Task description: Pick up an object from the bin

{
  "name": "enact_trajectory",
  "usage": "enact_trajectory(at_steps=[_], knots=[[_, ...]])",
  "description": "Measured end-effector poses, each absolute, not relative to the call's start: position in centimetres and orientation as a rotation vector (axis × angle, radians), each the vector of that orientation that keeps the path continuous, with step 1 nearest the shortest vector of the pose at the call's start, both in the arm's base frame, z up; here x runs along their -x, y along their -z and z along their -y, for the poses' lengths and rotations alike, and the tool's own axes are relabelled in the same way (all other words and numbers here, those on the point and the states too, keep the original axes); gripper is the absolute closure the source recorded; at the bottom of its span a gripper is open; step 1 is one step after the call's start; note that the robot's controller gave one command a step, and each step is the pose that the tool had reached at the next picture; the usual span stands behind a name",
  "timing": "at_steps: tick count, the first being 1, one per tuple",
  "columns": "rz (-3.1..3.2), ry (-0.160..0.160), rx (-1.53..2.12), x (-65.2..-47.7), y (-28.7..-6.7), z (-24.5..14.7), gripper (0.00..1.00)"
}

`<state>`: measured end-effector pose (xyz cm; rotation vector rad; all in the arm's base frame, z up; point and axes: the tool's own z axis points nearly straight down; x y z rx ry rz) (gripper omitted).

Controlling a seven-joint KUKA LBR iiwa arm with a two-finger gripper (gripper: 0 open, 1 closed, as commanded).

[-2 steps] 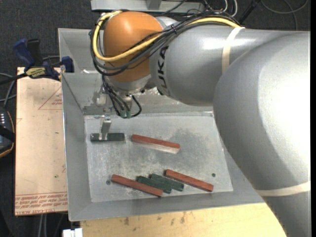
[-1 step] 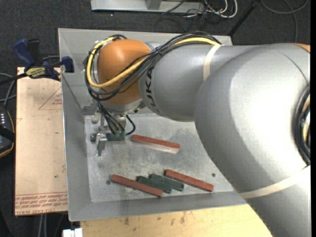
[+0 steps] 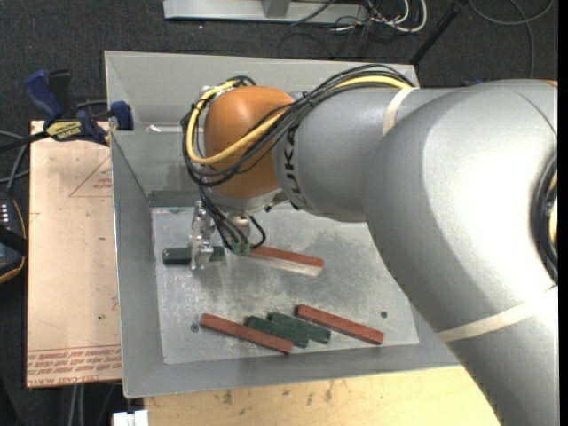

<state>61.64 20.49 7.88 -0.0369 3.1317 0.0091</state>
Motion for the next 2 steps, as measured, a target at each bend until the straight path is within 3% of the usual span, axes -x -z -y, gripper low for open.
enact_trajectory(at_steps=[1, 2], knots=[[-3.132, -0.009, 0.037, -61.6, -7.9, -20.5, 1.0], [-3.136, -0.004, 0.018, -61.2, -21.3, -20.4, 1.0]])
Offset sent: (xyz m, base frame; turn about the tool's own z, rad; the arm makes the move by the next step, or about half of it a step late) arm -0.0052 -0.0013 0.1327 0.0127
